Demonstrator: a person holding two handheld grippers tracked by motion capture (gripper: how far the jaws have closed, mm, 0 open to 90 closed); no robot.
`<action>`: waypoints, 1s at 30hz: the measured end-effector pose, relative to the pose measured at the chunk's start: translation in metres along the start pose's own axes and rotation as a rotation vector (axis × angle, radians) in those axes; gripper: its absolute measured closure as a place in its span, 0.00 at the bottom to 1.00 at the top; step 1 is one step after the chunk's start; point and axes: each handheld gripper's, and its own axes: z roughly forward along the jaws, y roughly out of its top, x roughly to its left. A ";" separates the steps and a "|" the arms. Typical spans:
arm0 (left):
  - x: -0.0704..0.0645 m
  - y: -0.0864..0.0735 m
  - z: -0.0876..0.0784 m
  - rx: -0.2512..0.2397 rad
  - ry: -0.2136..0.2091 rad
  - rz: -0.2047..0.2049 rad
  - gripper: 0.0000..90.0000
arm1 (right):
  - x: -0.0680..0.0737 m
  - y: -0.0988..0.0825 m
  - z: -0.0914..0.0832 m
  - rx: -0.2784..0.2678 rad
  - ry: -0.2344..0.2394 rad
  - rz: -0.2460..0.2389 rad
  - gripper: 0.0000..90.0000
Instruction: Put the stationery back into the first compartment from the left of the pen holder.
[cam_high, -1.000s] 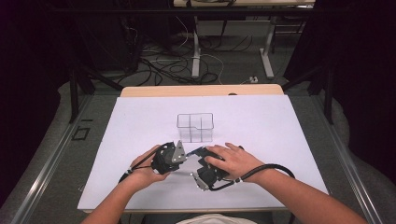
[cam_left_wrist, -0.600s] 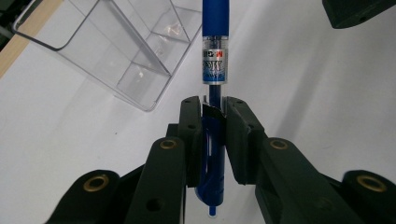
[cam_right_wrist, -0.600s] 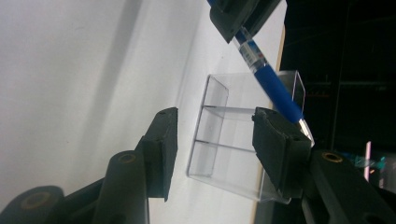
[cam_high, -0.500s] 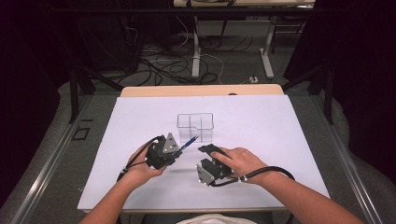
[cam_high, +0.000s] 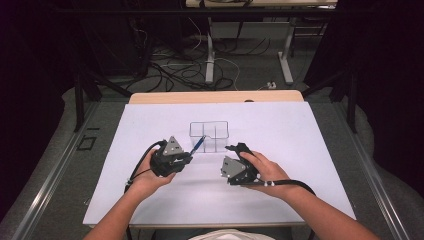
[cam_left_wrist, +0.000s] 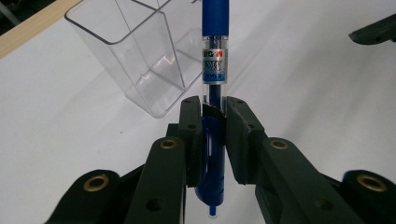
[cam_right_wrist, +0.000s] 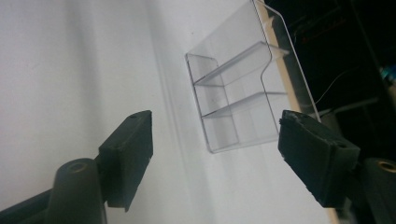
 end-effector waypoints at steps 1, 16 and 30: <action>0.001 0.001 -0.001 0.003 -0.008 0.000 0.87 | -0.002 -0.002 0.000 0.000 0.004 0.031 0.27; 0.016 0.013 -0.011 -0.094 0.002 -0.090 0.87 | -0.035 -0.037 -0.009 -0.007 0.019 0.535 0.01; 0.041 0.036 -0.020 -0.269 0.005 -0.244 0.86 | -0.047 -0.060 -0.018 -0.011 -0.033 0.786 0.00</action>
